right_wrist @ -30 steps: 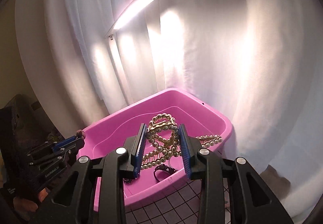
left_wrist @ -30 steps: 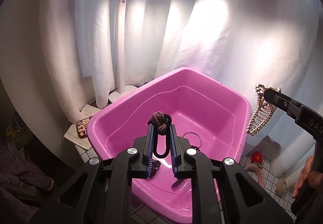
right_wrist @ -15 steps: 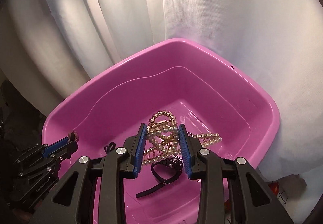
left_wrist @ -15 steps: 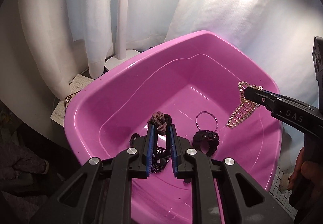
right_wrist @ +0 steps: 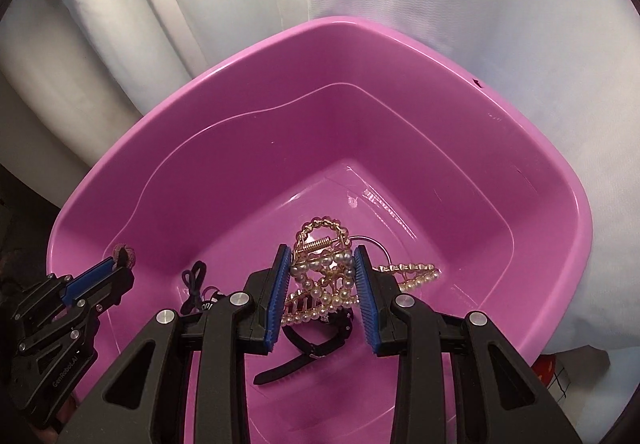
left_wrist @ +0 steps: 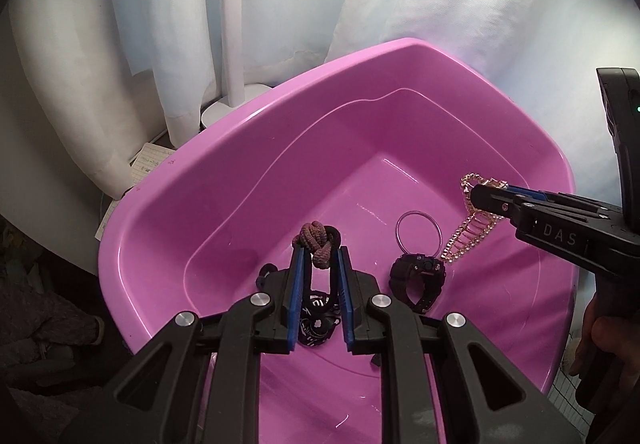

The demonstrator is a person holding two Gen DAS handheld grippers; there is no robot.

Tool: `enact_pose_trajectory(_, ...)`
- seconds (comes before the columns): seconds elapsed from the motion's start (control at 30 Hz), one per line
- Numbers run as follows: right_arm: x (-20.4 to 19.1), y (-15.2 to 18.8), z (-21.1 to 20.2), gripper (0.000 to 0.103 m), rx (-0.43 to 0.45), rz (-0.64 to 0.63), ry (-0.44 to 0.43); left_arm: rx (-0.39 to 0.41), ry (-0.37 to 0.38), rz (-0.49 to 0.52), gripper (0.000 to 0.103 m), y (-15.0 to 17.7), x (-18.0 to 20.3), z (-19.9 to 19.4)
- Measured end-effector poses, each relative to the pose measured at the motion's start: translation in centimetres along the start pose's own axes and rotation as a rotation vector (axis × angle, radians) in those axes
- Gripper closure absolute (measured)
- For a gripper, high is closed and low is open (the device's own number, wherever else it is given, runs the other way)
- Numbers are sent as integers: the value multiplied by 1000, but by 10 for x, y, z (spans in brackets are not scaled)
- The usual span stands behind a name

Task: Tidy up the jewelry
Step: 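Lower both held items into the tub and open both tools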

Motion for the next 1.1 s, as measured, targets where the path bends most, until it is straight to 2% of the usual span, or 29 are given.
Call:
enact_pose_trajectory(0.13, 1, -1, 5, 71, -11, 5, 7, -14, -5, 7, 82, 0, 2, 3)
enact_pose_trajectory(0.23, 3, -2, 6, 71, -4, 9, 19, -14, -24, 20, 74, 0, 3, 2)
enact_pose_trajectory(0.27, 3, -3, 5, 68, -2, 14, 16, -5, -34, 31, 64, 1, 4, 0)
enact_pose_trajectory(0.3, 3, -3, 3, 58, 1, 17, 14, 6, -42, 45, 50, 0, 7, -3)
enact_pose_trajectory(0.33, 2, -4, 1, 54, 8, 13, 13, 18, -55, 56, 38, 0, 9, -6)
enact_pose_trajectory(0.37, 1, -4, -1, 51, 14, 7, 23, 29, -63, 53, 18, 0, 9, -9)
enact_pose_trajectory(0.5, -4, -3, -9, 51, 31, -13, 40, 39, -65, 44, 18, 2, 7, -13)
enact_pose_trajectory(1.1, -5, 7, -23, 49, 61, -10, 12, 59, -84, 19, 17, 11, -3, -30)
Point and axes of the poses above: each gripper's, at about its wrist camera, not at the fingertips, and z roughly the way its jaws point, x to its right, y to its underside, the point moved 6 cm from there along z, roughly the way its jaws point, and after that the axes turned 6 degrees about -x, right-handed, at the moved point
